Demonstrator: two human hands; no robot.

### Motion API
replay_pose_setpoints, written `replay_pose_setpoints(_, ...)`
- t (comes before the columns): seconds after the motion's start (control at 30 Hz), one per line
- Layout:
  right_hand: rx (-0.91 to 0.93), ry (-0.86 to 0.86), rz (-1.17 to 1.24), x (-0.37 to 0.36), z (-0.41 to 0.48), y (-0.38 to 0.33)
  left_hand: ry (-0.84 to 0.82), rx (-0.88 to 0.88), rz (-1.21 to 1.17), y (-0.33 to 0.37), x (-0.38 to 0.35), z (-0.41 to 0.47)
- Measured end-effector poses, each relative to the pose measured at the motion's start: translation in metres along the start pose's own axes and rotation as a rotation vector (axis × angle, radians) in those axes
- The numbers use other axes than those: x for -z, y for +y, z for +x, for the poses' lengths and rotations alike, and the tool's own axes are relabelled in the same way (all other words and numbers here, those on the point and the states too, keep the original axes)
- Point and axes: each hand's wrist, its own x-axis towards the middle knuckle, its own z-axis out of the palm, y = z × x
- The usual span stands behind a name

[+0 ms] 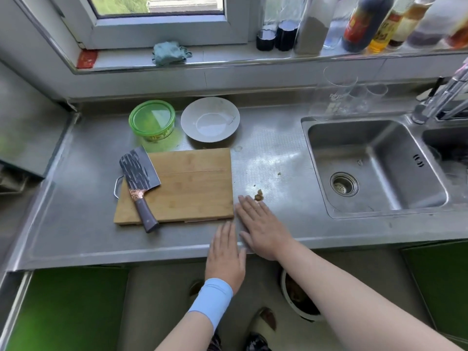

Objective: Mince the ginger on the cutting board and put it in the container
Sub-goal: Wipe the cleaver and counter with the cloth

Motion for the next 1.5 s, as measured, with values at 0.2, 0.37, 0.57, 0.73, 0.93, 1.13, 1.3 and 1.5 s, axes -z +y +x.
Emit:
replay_pose_setpoints(0.2,-0.015,-0.004,-0.067,-0.013,-0.017,0.045,-0.105,-0.210,0.159,0.013,-0.015,0.008)
replay_pose_setpoints(0.37,-0.041,0.105,0.141,0.006,-0.030,0.078,-0.093,-0.325,0.133,0.031,-0.015,0.039)
replay_pose_setpoints(0.57,-0.298,0.103,0.223,0.033,0.017,0.107,-0.046,0.004,0.038,0.063,0.001,0.115)
replay_pose_setpoints(0.73,-0.303,0.000,0.230,0.030,0.042,0.114,-0.033,-0.058,0.102,0.067,-0.005,0.126)
replay_pose_setpoints(0.93,-0.147,0.104,0.322,0.000,-0.013,0.106,-0.150,-0.361,0.083,0.060,-0.005,0.120)
replay_pose_setpoints(1.13,-0.389,0.244,0.393,-0.002,-0.033,0.086,-0.262,-0.538,-0.293,0.055,0.017,0.128)
replay_pose_setpoints(1.3,-0.578,0.102,0.111,-0.002,0.028,0.032,-0.067,-0.270,-0.593,0.051,0.038,0.148)
replay_pose_setpoints(1.5,-0.628,0.045,-0.030,-0.012,0.039,0.044,-0.197,-0.402,-0.086,0.049,0.033,0.168)
